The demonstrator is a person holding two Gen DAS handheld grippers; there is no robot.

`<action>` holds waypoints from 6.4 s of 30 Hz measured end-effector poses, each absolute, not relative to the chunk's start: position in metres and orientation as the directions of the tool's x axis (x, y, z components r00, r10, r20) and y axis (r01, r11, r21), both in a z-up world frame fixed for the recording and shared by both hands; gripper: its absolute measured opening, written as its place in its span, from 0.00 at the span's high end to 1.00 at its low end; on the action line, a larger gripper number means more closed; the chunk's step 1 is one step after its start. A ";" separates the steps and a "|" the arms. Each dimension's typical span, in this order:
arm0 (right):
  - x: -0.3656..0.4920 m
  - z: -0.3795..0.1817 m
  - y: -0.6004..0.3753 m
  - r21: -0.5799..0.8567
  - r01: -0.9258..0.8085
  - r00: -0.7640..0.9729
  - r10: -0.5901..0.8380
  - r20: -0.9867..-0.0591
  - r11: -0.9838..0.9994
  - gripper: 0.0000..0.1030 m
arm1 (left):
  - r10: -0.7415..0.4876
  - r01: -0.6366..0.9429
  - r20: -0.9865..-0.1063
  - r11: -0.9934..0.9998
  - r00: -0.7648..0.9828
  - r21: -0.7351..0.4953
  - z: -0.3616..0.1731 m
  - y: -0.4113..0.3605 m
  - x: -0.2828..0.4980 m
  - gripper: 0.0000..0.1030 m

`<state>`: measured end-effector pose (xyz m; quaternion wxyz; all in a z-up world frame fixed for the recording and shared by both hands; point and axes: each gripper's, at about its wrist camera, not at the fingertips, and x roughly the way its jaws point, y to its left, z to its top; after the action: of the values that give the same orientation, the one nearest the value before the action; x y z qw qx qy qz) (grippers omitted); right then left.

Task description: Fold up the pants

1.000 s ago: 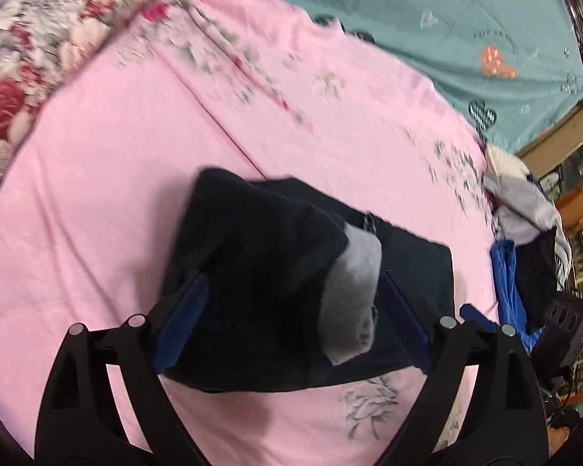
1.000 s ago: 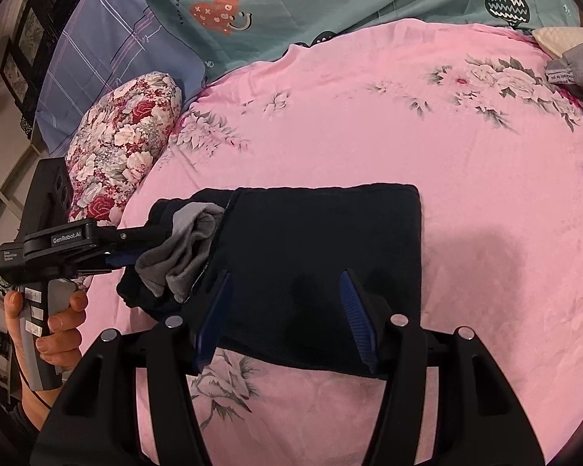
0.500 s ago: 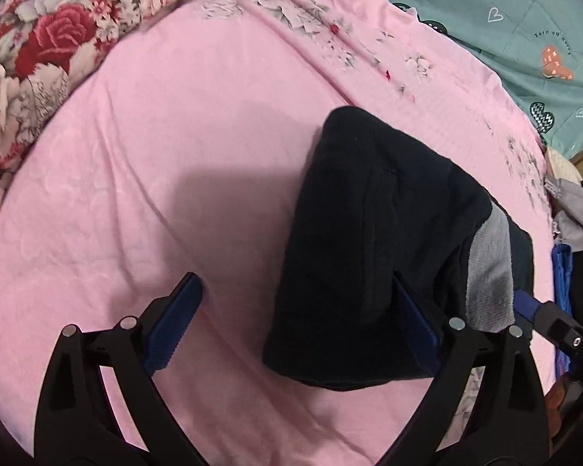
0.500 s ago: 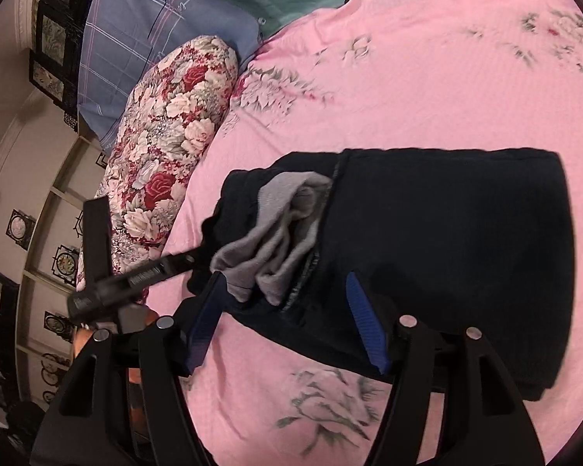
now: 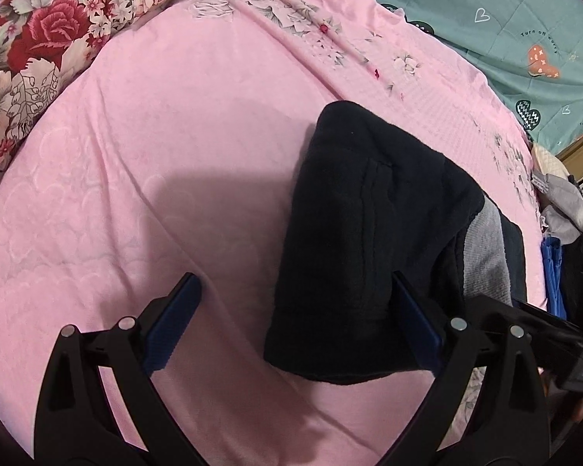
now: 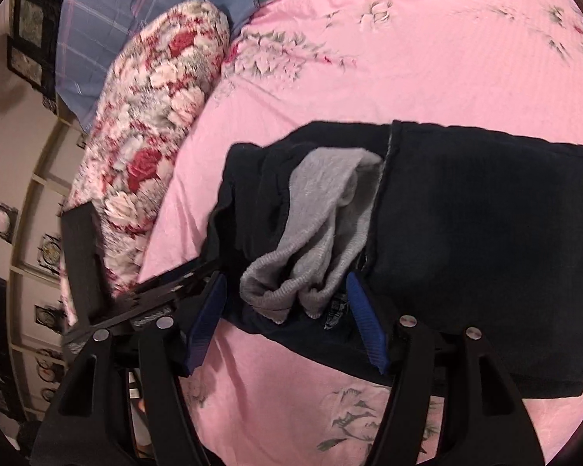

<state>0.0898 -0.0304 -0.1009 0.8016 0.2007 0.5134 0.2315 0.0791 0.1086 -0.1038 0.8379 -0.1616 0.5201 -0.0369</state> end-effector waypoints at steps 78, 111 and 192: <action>0.026 -0.111 -0.195 0.147 -0.027 0.594 0.134 -0.793 0.989 0.98 | -0.215 0.027 -0.897 0.975 0.387 -0.222 -0.104 0.020 0.095 0.02; 0.069 -0.074 -0.183 0.399 -0.149 0.636 0.397 -0.662 0.905 0.72 | -0.231 -0.041 -0.879 0.961 0.416 -0.272 -0.086 0.035 0.137 0.02; 0.147 0.042 -0.125 0.274 -0.320 0.812 0.412 -0.414 0.907 0.66 | -0.317 0.169 -0.535 0.937 0.783 -0.307 0.047 0.040 0.239 0.65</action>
<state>0.1470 -0.1250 0.0420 0.9469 0.0961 0.2383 0.1931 0.2386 0.0398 0.0472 0.9363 -0.1218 0.3027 -0.1297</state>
